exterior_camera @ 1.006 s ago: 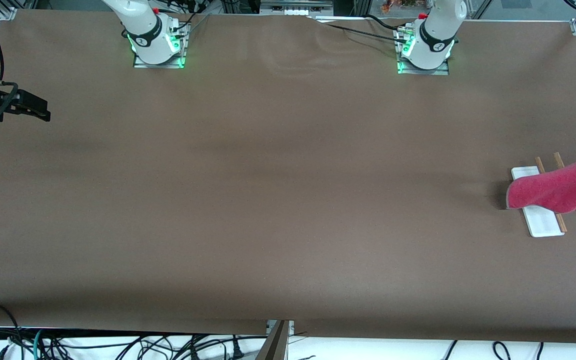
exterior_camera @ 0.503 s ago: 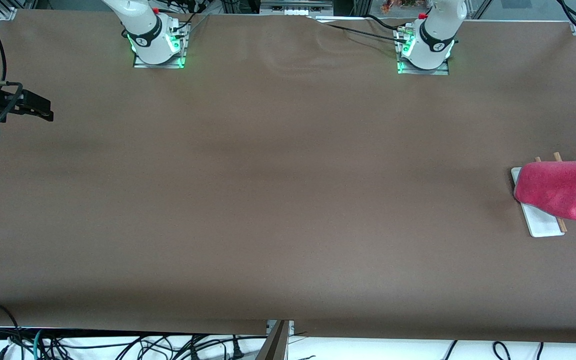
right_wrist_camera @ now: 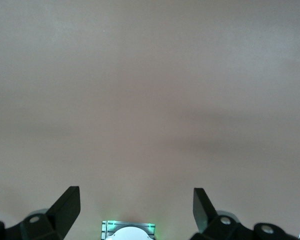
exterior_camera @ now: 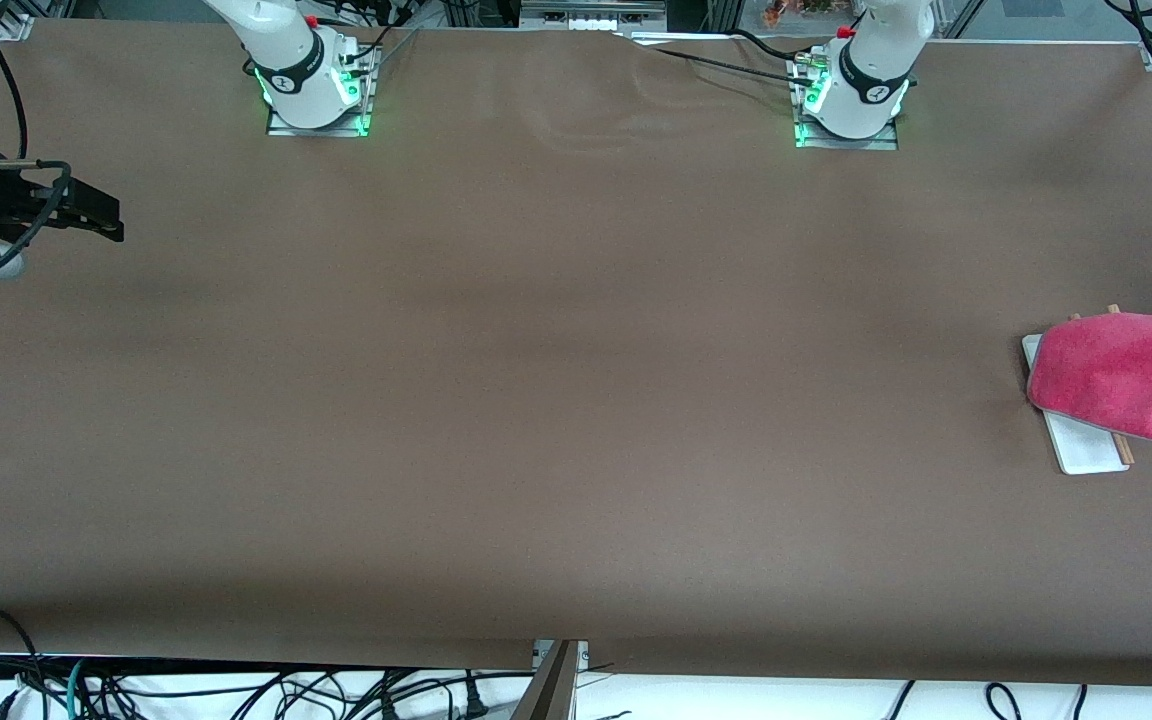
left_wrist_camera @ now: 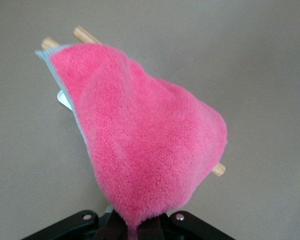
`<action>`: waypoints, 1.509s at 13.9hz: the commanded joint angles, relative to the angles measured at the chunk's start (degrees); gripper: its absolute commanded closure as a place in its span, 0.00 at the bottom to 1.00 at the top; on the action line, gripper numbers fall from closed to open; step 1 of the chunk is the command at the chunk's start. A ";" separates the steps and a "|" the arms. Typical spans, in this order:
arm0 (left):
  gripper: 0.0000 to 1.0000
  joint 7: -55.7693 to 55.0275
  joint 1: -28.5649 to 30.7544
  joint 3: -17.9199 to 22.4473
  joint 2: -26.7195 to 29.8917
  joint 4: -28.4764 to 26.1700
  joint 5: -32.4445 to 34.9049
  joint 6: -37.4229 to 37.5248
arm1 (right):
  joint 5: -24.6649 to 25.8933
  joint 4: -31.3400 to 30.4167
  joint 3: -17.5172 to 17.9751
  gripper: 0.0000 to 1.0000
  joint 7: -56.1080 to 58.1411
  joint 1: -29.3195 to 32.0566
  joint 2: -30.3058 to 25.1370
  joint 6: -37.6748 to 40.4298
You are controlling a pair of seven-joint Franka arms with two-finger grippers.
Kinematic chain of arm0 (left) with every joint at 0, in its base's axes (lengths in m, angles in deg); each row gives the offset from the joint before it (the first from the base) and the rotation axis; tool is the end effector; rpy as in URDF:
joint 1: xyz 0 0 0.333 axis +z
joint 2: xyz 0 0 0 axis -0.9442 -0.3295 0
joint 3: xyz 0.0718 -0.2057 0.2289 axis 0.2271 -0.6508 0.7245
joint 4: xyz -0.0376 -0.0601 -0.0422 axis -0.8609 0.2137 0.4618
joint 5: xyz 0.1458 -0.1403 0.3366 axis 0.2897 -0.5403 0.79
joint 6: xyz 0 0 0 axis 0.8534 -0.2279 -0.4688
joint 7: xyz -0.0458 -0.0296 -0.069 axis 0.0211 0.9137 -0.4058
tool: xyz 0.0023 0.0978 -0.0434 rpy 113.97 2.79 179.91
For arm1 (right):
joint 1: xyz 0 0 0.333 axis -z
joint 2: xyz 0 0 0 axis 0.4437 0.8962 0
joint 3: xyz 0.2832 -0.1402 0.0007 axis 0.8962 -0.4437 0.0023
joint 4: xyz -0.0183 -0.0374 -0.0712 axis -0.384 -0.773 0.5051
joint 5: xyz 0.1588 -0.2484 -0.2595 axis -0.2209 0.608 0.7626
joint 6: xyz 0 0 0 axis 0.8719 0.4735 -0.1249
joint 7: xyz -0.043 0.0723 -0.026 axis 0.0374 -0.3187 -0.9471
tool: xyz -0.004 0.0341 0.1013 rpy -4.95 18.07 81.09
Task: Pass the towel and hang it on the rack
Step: 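Lower the towel onto the rack sticks and open the left gripper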
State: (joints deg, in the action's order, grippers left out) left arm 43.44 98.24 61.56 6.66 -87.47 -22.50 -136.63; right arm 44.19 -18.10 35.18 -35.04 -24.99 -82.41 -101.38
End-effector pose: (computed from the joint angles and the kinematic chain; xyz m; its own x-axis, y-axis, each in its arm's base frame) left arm 0.5314 0.4508 0.3328 0.6735 -0.7093 0.2081 -0.7391 -0.6417 0.2048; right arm 0.5734 0.0231 0.6141 0.9833 0.0945 -0.1556 0.1036 -0.9933 0.0515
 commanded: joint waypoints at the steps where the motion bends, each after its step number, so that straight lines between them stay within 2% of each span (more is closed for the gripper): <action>1: 0.40 5.55 1.52 -0.42 -3.51 2.45 2.94 -3.14 | -0.22 -0.53 -0.19 0.00 0.75 -0.03 -0.87 0.18; 2: 0.32 7.84 1.61 -0.34 -4.12 2.45 3.02 -4.04 | -0.22 -0.53 -0.19 0.00 0.75 -0.03 -0.87 0.10; 3: 0.00 8.39 2.31 -0.42 -4.48 2.37 2.76 -4.13 | -0.22 -0.53 -0.27 0.00 0.84 -0.03 -0.87 0.10; 7: 0.00 8.22 3.72 -0.51 -4.48 2.89 2.50 -4.13 | -0.31 -0.53 -0.28 0.00 1.01 -0.03 -0.87 -0.08; 9: 0.00 6.30 2.94 -0.78 -4.39 5.25 2.32 -3.78 | -0.40 -0.53 -0.19 0.00 0.92 -0.03 -0.87 0.10; 15: 0.00 -6.09 -4.26 -1.39 -2.91 10.01 2.41 -2.39 | -0.40 -0.53 -0.19 0.00 0.92 -0.03 -0.87 0.01; 17: 0.00 -9.35 -6.20 -0.87 -2.55 12.46 2.50 1.20 | -0.40 -0.53 -0.19 0.00 0.84 -0.03 -0.96 0.18; 19: 0.00 -13.99 -8.30 -0.87 0.17 14.14 3.11 6.65 | -0.22 -0.53 -0.27 0.00 1.01 -0.03 -0.87 0.10; 21: 0.00 -18.56 -12.25 -0.86 2.98 14.23 8.53 8.34 | -0.22 -0.53 -0.28 0.00 1.01 0.05 -0.78 0.01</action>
State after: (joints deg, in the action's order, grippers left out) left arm 29.42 89.47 60.16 6.41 -73.06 -18.63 -130.72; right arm 44.20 -18.10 35.10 -34.96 -24.98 -82.41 -101.38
